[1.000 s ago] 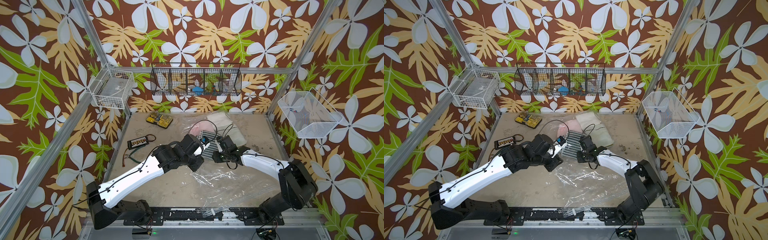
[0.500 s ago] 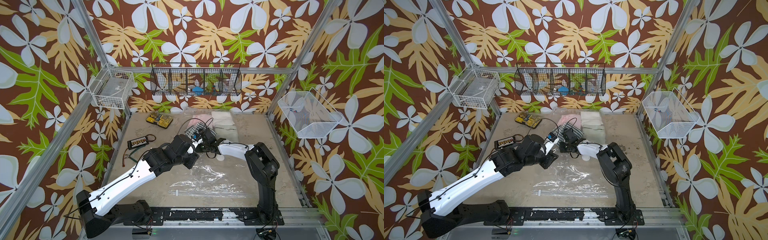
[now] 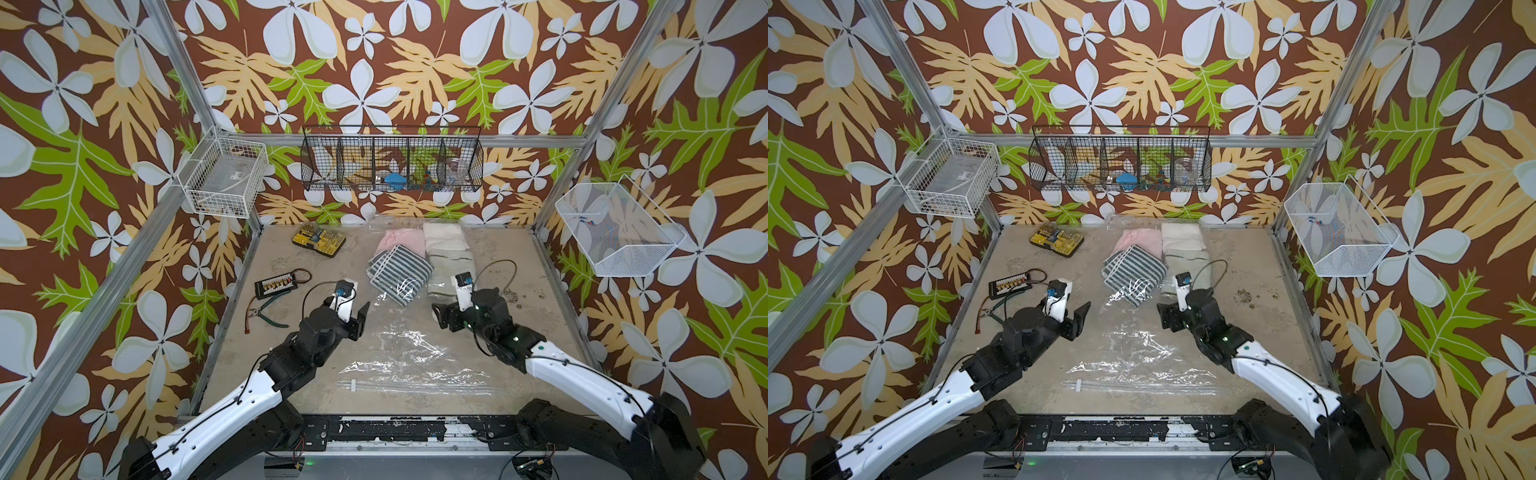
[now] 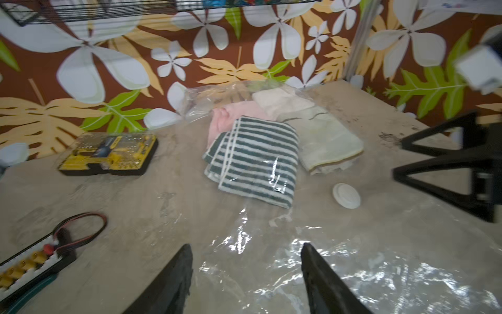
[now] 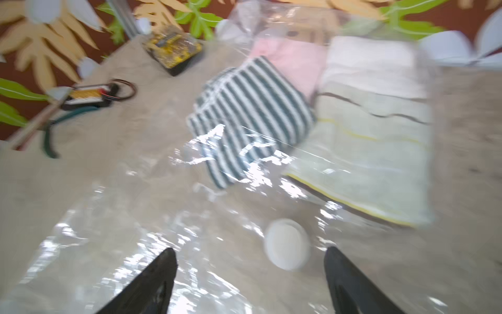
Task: Place the folded towel into the vacuum bag
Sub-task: Adjust the vacuum bag at the center of the board, then reset both arms
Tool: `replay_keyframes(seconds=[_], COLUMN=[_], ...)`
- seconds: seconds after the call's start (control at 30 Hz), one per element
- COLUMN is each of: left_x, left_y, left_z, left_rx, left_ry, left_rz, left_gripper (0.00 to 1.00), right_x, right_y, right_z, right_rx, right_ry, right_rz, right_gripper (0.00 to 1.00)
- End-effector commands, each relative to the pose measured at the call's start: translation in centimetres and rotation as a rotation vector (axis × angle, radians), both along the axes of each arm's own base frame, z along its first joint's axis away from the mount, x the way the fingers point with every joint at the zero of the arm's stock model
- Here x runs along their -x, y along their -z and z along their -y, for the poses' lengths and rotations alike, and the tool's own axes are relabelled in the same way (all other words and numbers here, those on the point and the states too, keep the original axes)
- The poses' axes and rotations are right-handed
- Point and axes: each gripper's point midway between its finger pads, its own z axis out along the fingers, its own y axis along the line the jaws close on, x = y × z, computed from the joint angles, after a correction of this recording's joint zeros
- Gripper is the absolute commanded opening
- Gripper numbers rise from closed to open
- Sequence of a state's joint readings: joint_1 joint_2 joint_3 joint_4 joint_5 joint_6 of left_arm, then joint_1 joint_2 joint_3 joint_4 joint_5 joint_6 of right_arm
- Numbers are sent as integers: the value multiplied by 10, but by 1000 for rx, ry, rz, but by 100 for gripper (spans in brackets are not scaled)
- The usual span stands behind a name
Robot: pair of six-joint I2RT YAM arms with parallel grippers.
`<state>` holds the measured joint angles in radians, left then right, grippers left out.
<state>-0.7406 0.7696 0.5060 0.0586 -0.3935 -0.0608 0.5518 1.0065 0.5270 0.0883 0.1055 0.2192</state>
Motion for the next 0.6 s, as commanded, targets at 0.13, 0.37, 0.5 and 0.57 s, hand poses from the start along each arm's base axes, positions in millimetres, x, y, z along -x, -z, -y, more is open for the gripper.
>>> replay_keyframes(seconds=[0.13,0.37,0.5,0.57], left_x=[-44,-55,-84,-101], left_y=[-36,24,34,43], left_z=[-114,-175,-156,-147], left_rx=[243,65,68,19], left_ry=[-581,-789,-631,-593], left_rz=[340,252,258,179], left_gripper=[72,84,100,100], right_x=[-33,-44,-64,-75], right_y=[-26,10,29,28], right_z=[177,180,173,163], right_rx=[199,173,184,198], right_ry=[624,611,585,517], right_rz=[255,313,301,300], right_gripper=[93,92,93,93])
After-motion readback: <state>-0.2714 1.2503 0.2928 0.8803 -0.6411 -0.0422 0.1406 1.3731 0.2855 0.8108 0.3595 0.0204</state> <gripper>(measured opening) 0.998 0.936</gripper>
